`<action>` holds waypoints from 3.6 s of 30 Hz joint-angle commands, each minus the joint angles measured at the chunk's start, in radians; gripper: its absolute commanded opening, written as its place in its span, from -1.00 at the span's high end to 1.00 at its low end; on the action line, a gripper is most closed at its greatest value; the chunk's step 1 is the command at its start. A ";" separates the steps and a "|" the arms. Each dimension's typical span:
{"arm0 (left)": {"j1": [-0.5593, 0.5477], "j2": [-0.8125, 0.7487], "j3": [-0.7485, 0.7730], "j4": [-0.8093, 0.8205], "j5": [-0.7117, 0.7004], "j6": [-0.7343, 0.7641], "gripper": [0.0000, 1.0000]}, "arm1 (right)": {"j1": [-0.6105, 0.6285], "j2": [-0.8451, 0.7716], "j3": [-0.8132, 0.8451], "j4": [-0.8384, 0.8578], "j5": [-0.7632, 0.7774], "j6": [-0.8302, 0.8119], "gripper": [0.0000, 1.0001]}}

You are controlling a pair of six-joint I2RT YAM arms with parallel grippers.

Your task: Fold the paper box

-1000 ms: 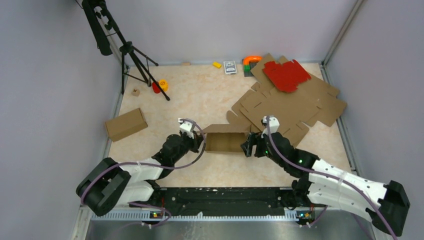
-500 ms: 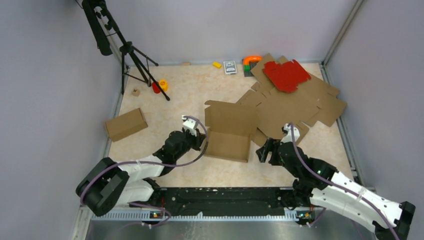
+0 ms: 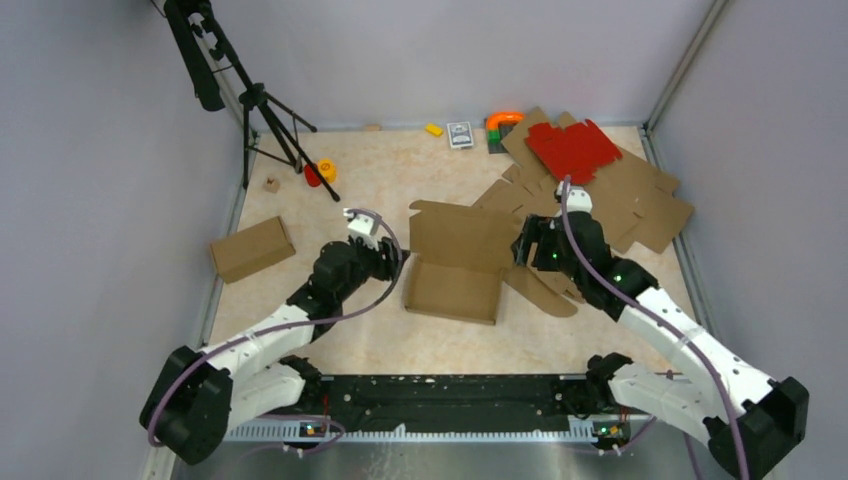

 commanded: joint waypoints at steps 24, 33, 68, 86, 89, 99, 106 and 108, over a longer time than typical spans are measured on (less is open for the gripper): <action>0.168 0.341 0.288 0.051 0.380 0.040 0.06 | -0.126 0.342 0.124 0.245 -0.086 -0.220 -0.05; 0.171 0.289 0.288 -0.012 0.238 0.042 -0.02 | -0.125 0.342 0.117 0.278 -0.133 -0.226 0.26; 0.056 0.298 0.297 0.097 0.157 0.038 1.00 | 0.043 0.257 0.039 0.438 0.049 -0.010 1.00; 0.057 0.345 0.069 0.464 0.059 0.078 1.00 | 0.276 0.364 -0.132 0.826 0.337 -0.111 1.00; 0.045 0.332 0.018 0.509 0.056 0.074 1.00 | 0.323 0.361 -0.145 0.811 0.371 -0.110 1.00; -0.002 0.262 -0.072 0.503 0.039 0.006 0.99 | 0.436 0.302 -0.191 0.719 0.446 -0.057 1.00; -0.012 0.231 -0.159 0.510 0.015 -0.064 1.00 | 0.470 0.258 -0.229 0.649 0.404 -0.016 1.00; -0.012 0.222 -0.183 0.523 0.014 -0.077 1.00 | 0.473 0.246 -0.247 0.641 0.393 0.010 1.00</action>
